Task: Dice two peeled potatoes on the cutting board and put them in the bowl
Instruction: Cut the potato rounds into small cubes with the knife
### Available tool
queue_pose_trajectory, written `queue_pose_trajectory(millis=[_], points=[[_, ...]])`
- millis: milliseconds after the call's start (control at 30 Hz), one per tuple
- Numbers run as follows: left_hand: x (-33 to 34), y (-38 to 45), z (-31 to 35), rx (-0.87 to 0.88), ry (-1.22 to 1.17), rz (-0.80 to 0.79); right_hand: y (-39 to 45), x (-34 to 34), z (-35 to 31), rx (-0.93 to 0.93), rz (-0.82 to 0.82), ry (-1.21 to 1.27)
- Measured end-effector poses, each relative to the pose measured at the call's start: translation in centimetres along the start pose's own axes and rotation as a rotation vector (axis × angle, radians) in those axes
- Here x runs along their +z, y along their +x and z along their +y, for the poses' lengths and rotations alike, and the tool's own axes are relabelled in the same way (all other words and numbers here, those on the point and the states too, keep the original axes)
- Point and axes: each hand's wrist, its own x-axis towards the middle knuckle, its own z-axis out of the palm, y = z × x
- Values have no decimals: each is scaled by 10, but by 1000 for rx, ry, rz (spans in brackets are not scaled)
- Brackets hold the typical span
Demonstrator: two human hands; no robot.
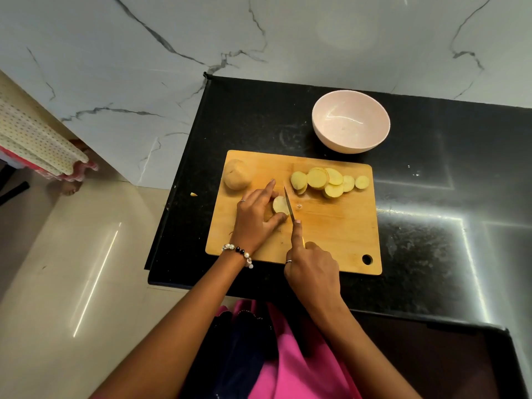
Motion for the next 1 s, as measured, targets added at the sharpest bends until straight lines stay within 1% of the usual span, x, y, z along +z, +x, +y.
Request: queue_pose_trajectory(millis=[167, 333, 433, 500, 533, 600, 633, 667, 700, 767, 1000], points=[[-2, 1, 0, -37, -43, 37, 12, 6, -1, -40, -6, -74], [0, -1, 1, -56, -46, 64, -13, 11, 3, -53, -21, -25], [0, -1, 0, -56, -47, 62, -21, 10, 7, -29, 18, -50], [-1, -1, 1, -58, -50, 55, -20, 9, 4, -22, 78, -14], [-1, -1, 1, -58, -52, 56, -19, 11, 6, -13, 57, 2], [-2, -2, 2, -60, -58, 56, -15, 13, 7, -26, 69, 16], [-3, -2, 2, -63, -63, 54, -13, 11, 7, -24, 126, 8], [-3, -2, 2, -68, -67, 53, -11, 9, 7, -24, 145, 1], [-3, -2, 3, -72, -70, 51, -8, 7, 6, -20, 129, 6], [-4, -2, 4, -76, -76, 47, -4, 4, 5, -33, 33, 70], [-3, 0, 3, -70, -72, 67, 16, 9, -8, -49, 81, -88]])
